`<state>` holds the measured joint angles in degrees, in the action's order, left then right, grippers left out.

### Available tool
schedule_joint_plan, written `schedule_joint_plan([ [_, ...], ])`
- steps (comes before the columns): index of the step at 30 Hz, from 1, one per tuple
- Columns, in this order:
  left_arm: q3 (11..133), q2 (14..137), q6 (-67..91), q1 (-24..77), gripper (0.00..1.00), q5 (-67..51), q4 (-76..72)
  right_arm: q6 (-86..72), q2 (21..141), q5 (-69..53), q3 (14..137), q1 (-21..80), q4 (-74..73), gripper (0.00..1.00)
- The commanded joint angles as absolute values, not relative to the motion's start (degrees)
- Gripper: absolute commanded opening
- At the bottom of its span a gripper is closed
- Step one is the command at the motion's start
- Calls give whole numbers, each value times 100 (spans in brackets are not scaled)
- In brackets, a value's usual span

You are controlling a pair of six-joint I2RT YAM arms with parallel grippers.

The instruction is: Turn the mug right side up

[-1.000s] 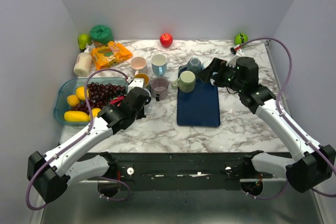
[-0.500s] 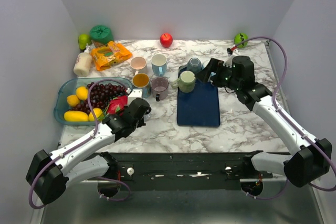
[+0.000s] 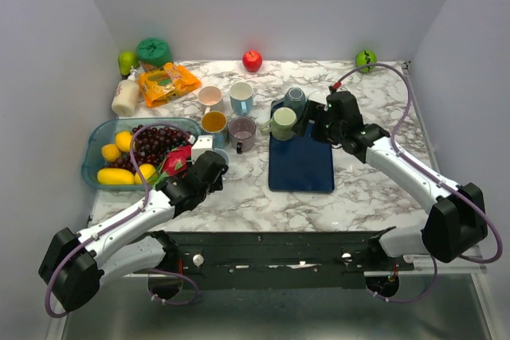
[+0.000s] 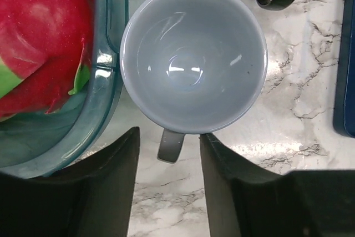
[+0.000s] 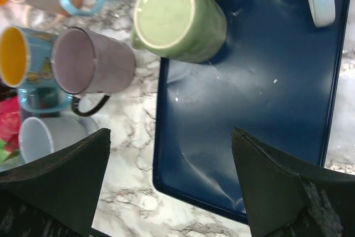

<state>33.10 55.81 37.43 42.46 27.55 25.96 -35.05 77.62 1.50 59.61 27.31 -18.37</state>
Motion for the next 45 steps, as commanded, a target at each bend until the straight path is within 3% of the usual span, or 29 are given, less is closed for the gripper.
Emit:
schedule_joint_plan([
  [1, 3357, 5423, 3797, 4236, 63, 3059, 2347, -3718, 8050, 756, 6205, 2874, -2180, 95],
  [5, 3567, 5256, 3814, 4236, 80, 3067, 2522, -3604, 8279, 1115, 6372, 2927, -2250, 95],
  [14, 4419, 4773, 3622, 4236, 98, 2901, 2602, -2480, 8823, 2223, 6775, 2822, -2312, 95],
  [27, 5449, 5334, 3112, 4201, 99, 1846, 2171, -713, 10370, 1495, 8085, 2092, -2645, 95],
  [34, 5730, 5651, 2962, 4140, 99, 1047, 1960, -281, 11082, 871, 8780, 1916, -2979, 87],
  [40, 5932, 5897, 2909, 4104, 99, 756, 1925, -509, 11451, 1089, 9053, 1881, -3138, 83],
  [45, 5994, 5985, 2857, 4052, 99, 677, 1925, -720, 11610, 1450, 9167, 1872, -3199, 71],
])
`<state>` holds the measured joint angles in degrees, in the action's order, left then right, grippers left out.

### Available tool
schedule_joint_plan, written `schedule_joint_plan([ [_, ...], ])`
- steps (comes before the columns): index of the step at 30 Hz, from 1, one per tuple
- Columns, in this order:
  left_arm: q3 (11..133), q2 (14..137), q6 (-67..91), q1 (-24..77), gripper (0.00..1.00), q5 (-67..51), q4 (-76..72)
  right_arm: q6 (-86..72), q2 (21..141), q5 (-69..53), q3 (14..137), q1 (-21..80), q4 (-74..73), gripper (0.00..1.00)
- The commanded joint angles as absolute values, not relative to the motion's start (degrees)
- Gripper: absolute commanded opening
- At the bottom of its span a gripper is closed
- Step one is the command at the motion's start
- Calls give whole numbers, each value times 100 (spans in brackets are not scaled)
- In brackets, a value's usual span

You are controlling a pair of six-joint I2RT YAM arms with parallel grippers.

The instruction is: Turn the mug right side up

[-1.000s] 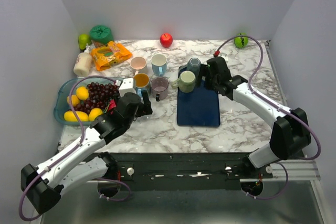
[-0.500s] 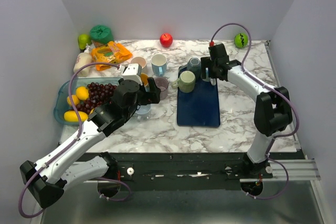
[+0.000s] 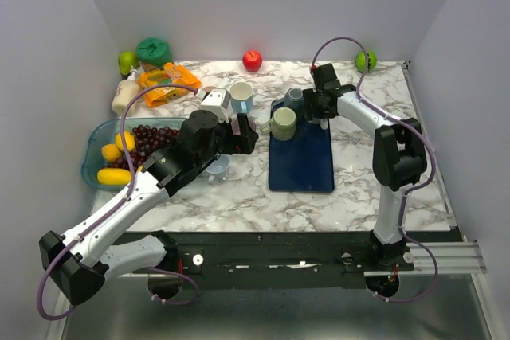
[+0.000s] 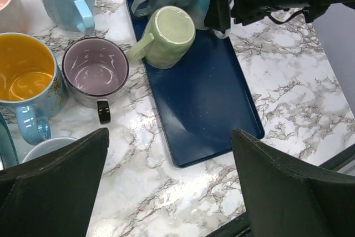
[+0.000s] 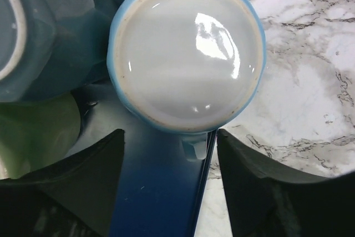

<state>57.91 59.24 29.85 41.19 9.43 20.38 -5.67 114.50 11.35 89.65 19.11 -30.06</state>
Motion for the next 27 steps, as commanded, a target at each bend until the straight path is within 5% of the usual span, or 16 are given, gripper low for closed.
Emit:
schedule_joint_plan([
  [1, 6003, 5994, 2856, 4043, 99, 668, 1925, -729, 11628, 1502, 9193, 1881, -3199, 70],
  [15, 5722, 5616, 2856, 3964, 99, 809, 1591, -791, 11909, 1758, 9492, 1811, -3252, 36],
  [20, 5722, 5643, 2874, 3946, 99, 765, 1600, -817, 11936, 1915, 9519, 1802, -3269, 1],
  [27, 5678, 5625, 2865, 3929, 99, 738, 1565, -984, 11577, 2179, 9308, 1793, -3209, 1],
])
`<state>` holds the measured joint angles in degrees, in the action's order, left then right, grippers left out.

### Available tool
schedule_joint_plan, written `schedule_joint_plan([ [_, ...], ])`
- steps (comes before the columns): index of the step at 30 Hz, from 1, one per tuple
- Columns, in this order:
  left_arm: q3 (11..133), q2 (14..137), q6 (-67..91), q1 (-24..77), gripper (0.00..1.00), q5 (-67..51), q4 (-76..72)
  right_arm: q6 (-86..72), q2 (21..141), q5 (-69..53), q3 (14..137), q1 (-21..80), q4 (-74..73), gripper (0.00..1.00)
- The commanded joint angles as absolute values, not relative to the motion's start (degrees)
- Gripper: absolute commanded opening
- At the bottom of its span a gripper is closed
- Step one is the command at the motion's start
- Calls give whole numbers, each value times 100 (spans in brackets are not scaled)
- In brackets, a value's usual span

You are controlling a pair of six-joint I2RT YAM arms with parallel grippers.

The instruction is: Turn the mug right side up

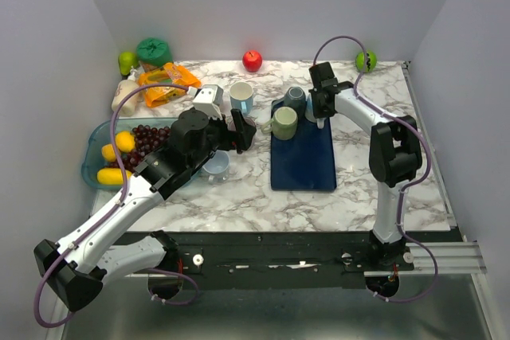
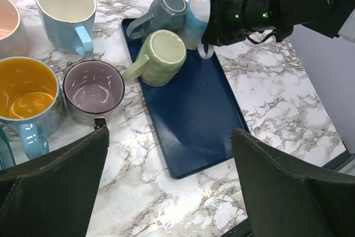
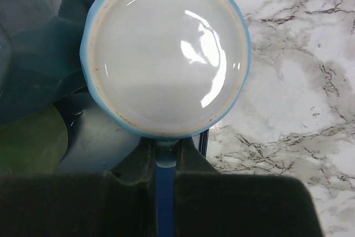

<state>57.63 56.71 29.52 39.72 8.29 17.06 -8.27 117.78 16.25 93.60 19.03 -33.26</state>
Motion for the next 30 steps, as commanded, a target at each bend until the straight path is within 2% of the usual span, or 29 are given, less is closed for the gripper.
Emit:
schedule_joint_plan([
  [1, 5678, 5625, 2865, 3937, 99, 730, 1564, -1002, 11497, 2206, 9255, 1802, -3182, 1],
  [17, 5590, 5818, 3015, 3902, 99, 115, 914, -1397, 8766, 1099, 8148, 1854, -2971, 1],
  [30, 5801, 6135, 3278, 3902, 99, -887, 26, -1898, 6355, -1281, 7208, 2013, -1628, 1],
])
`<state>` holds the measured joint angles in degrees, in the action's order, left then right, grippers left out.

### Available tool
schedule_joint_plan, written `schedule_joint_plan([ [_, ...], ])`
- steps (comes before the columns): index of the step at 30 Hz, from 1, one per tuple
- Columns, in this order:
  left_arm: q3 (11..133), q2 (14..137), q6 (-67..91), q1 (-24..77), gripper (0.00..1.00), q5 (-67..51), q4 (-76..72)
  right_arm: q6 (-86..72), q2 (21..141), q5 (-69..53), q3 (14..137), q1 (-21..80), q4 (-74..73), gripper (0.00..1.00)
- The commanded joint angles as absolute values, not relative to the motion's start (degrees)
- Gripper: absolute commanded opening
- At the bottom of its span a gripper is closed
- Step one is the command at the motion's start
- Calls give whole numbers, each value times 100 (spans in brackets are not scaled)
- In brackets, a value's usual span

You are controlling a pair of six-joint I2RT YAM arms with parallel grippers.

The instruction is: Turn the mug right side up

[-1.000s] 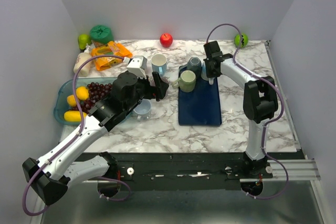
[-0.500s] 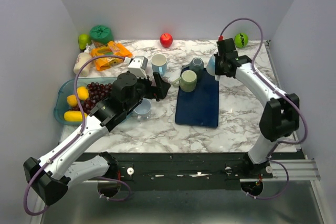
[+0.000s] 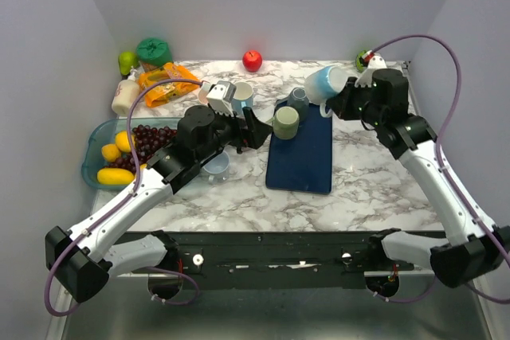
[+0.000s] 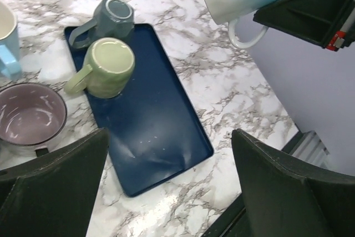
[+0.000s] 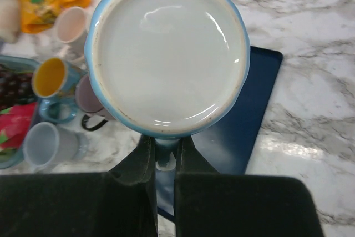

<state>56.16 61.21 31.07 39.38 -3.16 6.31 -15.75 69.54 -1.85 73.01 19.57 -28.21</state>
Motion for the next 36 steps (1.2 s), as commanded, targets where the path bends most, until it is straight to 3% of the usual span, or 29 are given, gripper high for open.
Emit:
schedule_joint_plan([
  [1, 5792, 6161, 3331, 3902, 99, -957, -174, -1959, 6163, -1405, 7172, 2021, -1522, 1],
  [14, 5809, 6653, 4490, 3911, 99, -2469, -2950, -3040, 5546, -2821, 7137, 2021, -89, 1],
  [21, 6476, 7285, 5027, 3990, 97, -2707, -3805, -3463, 5476, -3278, 7128, 2021, 650, 1],
  [23, 6617, 7531, 5193, 3990, 93, -2768, -3972, -3585, 5467, -3348, 7154, 2022, 747, 1],
  [24, 6810, 7611, 5220, 3990, 84, -2899, -3990, -3621, 5475, -3410, 7163, 2030, 843, 1],
  [26, 7048, 7830, 5186, 3999, 80, -3014, -3842, -3665, 5475, -3498, 7172, 2022, 949, 1],
  [29, 7312, 8033, 5273, 3990, 67, -3163, -4006, -3700, 5467, -3568, 7172, 2030, 1089, 1],
  [30, 7373, 8077, 5378, 3990, 59, -3208, -4069, -3709, 5458, -3586, 7172, 2022, 1142, 1],
  [36, 7488, 8288, 5651, 4008, 36, -3384, -4412, -3814, 5449, -3639, 7058, 2030, 1423, 1],
])
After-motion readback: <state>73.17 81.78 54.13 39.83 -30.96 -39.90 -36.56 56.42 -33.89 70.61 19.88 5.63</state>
